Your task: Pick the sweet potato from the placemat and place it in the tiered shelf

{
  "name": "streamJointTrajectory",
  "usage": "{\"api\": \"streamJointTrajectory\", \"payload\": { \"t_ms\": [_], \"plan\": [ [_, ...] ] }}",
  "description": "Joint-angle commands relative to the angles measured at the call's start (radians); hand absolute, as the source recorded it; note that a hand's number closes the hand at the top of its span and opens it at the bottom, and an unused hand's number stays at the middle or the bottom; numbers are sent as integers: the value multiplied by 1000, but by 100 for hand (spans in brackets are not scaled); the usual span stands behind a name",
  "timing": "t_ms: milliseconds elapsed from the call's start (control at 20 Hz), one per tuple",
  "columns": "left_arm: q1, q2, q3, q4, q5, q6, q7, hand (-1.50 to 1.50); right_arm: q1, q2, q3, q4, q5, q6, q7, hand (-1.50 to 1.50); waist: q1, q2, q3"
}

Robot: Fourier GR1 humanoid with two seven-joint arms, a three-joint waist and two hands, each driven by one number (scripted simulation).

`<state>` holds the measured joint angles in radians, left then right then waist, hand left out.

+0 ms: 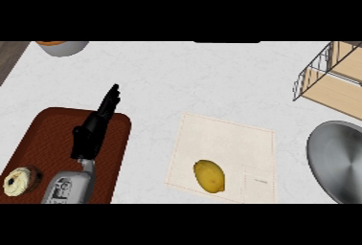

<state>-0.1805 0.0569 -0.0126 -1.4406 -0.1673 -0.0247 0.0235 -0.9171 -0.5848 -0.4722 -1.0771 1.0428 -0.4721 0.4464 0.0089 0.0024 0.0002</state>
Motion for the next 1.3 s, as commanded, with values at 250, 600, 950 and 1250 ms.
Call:
{"api": "streamJointTrajectory", "payload": {
  "t_ms": [250,600,950,1250],
  "plan": [
    [35,8,-8,-29,-2,-11,1,0,95,-69,-17,97,190,-49,214,-150,-3,-2,0],
    [-16,9,19,37,-7,6,-25,0,130,-3,-6,-114,96,-12,291,-150,-11,-3,-1],
    [-31,-6,12,44,-7,10,-13,0,97,-77,-40,-161,-97,77,222,-150,-10,-3,-1],
    [52,-11,-11,-10,-4,-3,-32,0,146,-90,-89,-259,-178,27,213,-150,-11,-5,0]
  ]
}}
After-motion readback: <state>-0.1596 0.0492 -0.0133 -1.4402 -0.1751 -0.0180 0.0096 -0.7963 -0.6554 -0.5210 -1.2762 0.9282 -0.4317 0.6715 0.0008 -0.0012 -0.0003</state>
